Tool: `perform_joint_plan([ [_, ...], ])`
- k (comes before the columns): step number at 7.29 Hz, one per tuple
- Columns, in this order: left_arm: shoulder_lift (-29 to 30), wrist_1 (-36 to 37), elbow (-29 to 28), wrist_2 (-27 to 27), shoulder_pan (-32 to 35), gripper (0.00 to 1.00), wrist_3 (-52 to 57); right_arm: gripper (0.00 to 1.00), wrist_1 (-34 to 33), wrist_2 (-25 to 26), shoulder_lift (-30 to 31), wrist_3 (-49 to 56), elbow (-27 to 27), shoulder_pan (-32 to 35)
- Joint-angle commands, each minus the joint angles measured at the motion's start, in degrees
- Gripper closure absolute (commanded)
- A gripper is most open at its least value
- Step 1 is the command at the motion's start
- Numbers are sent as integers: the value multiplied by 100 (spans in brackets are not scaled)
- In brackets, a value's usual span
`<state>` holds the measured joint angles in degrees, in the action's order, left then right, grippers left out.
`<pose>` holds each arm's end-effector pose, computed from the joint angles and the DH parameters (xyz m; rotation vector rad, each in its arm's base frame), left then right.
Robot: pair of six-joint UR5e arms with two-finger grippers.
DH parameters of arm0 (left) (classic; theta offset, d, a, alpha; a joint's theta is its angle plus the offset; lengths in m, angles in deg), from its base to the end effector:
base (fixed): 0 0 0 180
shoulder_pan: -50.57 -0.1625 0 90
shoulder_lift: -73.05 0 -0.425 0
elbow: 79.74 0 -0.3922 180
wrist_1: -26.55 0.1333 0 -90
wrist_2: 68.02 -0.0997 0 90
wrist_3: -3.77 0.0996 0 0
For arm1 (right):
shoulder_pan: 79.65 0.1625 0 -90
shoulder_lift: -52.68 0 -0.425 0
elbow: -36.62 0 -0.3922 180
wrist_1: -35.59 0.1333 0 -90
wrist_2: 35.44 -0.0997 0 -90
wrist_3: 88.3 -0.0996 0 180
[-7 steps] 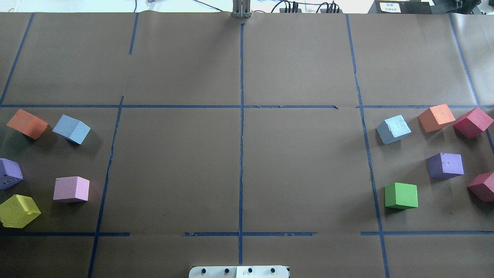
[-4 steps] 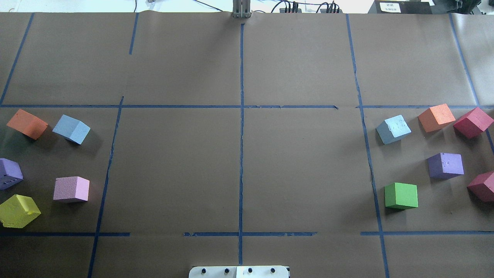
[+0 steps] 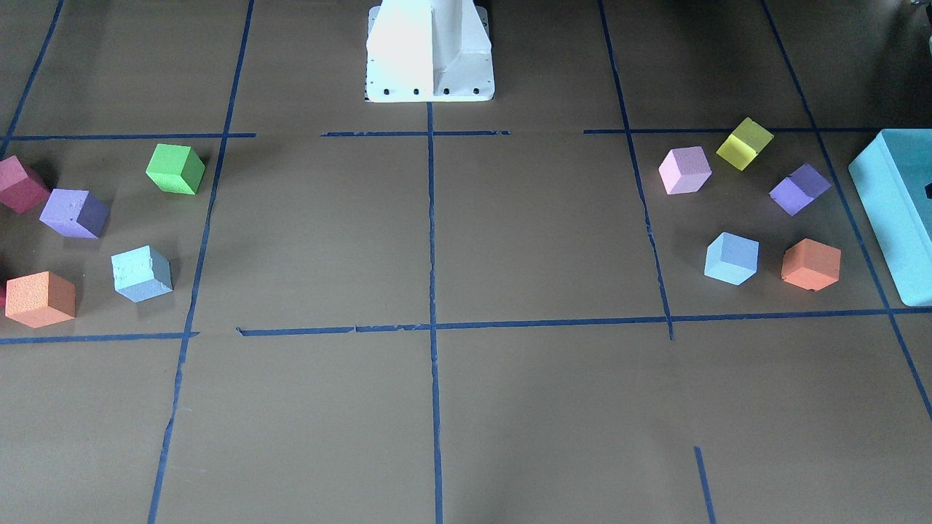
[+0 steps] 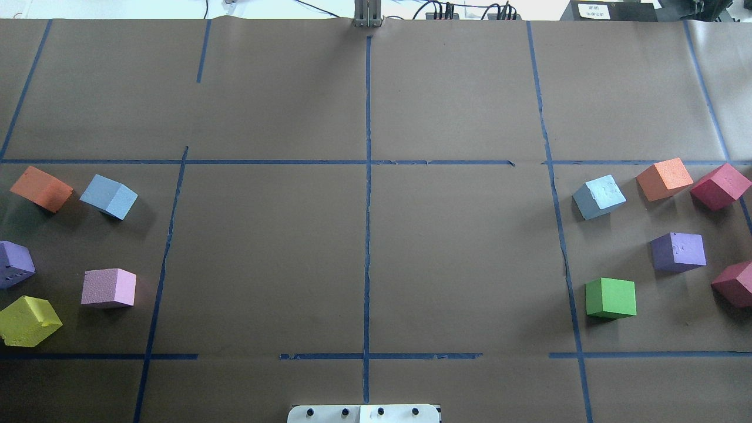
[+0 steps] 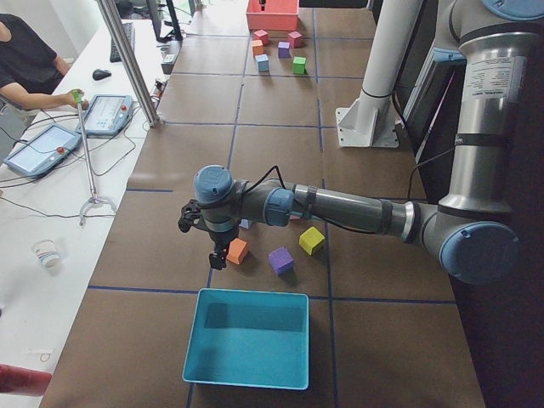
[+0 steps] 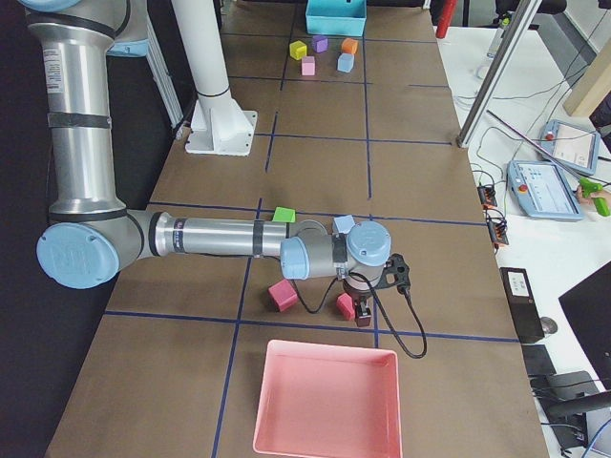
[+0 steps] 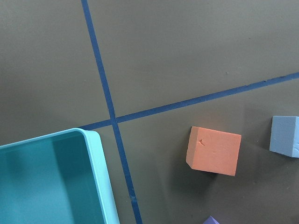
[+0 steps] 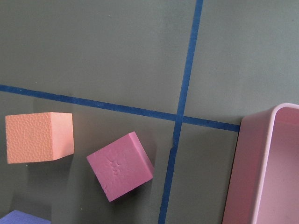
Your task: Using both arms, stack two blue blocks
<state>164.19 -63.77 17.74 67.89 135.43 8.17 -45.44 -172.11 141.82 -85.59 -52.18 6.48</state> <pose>-0.0162 -0.5090 0.5816 0.1427 0.8021 0.2197 0.0265 -0.5103 0.6424 0.1341 -0.8153 -0.1696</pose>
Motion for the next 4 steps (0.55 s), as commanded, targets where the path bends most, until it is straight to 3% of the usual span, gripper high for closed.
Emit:
perform_joint_plan([
  [1, -70, -126, 61, 23, 4, 0, -9, 0, 508, 8, -11, -416, -101, -350],
  [2, -139, -135, 122, 32, 4, 0, -1, 0, 553, 34, -46, -1429, -407, -752],
  [4, -149, -135, 140, 32, 4, 0, -18, 0, 554, 78, -107, -2394, -944, -1394],
])
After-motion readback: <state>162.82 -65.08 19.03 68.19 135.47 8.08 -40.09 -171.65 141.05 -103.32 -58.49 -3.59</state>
